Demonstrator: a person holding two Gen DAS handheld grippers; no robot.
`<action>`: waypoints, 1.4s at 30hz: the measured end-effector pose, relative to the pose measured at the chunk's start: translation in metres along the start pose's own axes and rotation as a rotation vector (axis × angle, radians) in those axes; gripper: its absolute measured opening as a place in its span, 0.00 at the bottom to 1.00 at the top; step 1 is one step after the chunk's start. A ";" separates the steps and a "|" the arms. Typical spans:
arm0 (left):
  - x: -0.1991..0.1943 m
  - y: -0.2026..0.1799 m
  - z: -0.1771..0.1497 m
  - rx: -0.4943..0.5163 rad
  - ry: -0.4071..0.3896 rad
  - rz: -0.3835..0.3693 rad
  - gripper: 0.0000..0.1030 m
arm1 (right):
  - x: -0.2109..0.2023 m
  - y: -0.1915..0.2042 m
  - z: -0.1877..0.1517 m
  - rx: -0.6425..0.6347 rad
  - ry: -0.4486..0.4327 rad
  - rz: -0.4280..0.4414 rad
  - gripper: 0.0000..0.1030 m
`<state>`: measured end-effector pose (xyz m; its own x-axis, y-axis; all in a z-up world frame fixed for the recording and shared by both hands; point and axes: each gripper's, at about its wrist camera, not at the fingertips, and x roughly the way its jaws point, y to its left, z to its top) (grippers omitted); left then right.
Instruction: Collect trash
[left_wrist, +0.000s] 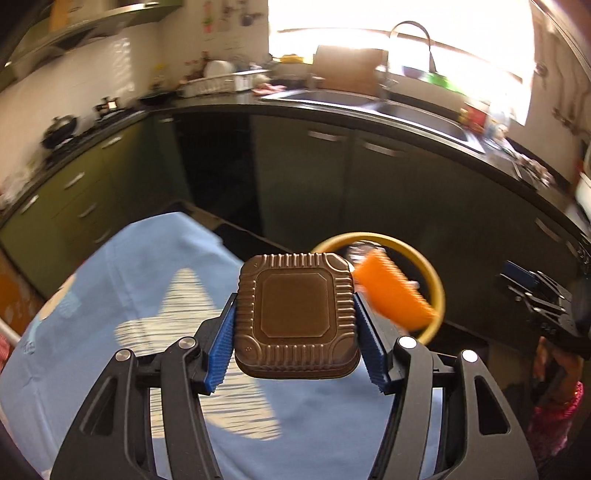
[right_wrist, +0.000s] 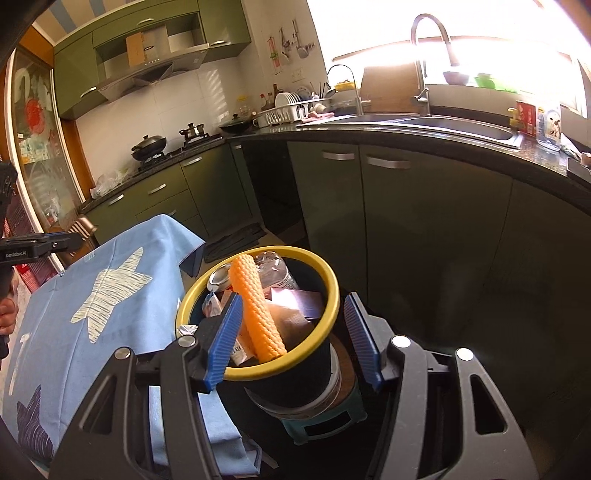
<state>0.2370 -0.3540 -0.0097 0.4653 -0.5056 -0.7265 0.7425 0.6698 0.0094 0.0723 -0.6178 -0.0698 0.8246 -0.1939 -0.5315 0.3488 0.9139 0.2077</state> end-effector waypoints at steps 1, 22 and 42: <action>0.008 -0.014 0.005 0.017 0.013 -0.022 0.57 | -0.002 -0.002 0.000 0.000 -0.004 -0.002 0.53; 0.168 -0.103 0.029 0.053 0.260 -0.067 0.76 | 0.005 -0.017 -0.006 0.018 0.008 0.028 0.54; -0.095 0.019 -0.077 -0.147 -0.233 0.267 0.95 | -0.016 0.056 -0.009 -0.136 0.042 0.087 0.72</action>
<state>0.1699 -0.2515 0.0062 0.7428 -0.4012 -0.5360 0.5111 0.8569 0.0669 0.0748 -0.5599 -0.0573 0.8288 -0.0997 -0.5506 0.2112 0.9669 0.1429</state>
